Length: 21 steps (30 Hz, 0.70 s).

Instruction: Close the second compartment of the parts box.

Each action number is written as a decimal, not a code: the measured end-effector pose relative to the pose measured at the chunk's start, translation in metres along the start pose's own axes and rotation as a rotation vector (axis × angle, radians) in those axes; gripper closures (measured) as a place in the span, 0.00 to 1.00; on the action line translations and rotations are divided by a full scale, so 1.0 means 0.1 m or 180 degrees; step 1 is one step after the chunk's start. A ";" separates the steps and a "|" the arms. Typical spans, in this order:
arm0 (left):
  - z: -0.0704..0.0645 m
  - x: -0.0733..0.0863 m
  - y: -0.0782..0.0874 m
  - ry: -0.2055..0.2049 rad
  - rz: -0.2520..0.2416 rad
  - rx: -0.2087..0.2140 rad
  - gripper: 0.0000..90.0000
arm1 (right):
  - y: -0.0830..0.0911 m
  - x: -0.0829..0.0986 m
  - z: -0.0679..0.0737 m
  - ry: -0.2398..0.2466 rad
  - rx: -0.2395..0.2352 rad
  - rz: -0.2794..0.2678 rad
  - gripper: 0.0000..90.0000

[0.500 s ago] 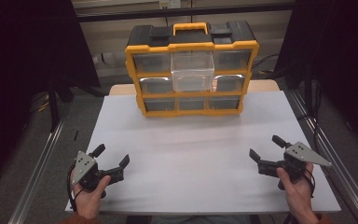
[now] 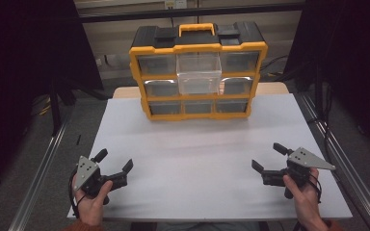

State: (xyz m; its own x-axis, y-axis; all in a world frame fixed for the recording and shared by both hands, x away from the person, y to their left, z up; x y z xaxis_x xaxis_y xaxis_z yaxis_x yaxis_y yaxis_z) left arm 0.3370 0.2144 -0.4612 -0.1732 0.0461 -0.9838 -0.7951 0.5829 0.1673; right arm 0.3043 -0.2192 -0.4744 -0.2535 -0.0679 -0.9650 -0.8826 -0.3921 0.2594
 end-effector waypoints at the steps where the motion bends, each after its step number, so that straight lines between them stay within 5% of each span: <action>1: 0.01 -0.01 0.01 -0.0017 -0.0009 0.0008 0.03 | 0.00 0.01 0.02 -0.0014 -0.0023 0.0035 0.01; 13: 0.04 -0.01 0.03 -0.0015 -0.0042 -0.0037 0.03 | -0.09 -0.06 0.24 -0.0240 -0.0085 -0.0038 0.06; 19: 0.05 0.00 0.04 -0.0070 -0.0011 -0.0063 0.03 | -0.09 -0.10 0.36 -0.0104 -0.0241 -0.0032 0.03; 20: 0.06 0.00 0.04 -0.0070 -0.0007 -0.0068 0.03 | -0.09 -0.17 0.44 -0.0051 -0.0399 -0.0120 0.02; 21: 0.06 0.00 0.03 -0.0064 -0.0008 -0.0070 0.03 | -0.09 -0.17 0.44 -0.0051 -0.0399 -0.0120 0.02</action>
State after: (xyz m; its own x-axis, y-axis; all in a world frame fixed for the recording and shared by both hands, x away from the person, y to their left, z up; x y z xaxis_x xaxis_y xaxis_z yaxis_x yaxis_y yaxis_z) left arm 0.3375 0.2210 -0.4611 -0.1596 0.0613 -0.9853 -0.8082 0.5650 0.1661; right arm 0.2991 -0.1746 -0.4587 -0.2282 -0.0368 -0.9729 -0.8353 -0.5059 0.2151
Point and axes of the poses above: each handheld gripper's, and its own axes: y roughly backward along the jaws, x roughly out of its underside, z roughly to its left, the point moved 10 cm from there along -y, roughly forward along the jaws, and after that the axes turned 6 degrees about x, right-handed, at the moved point
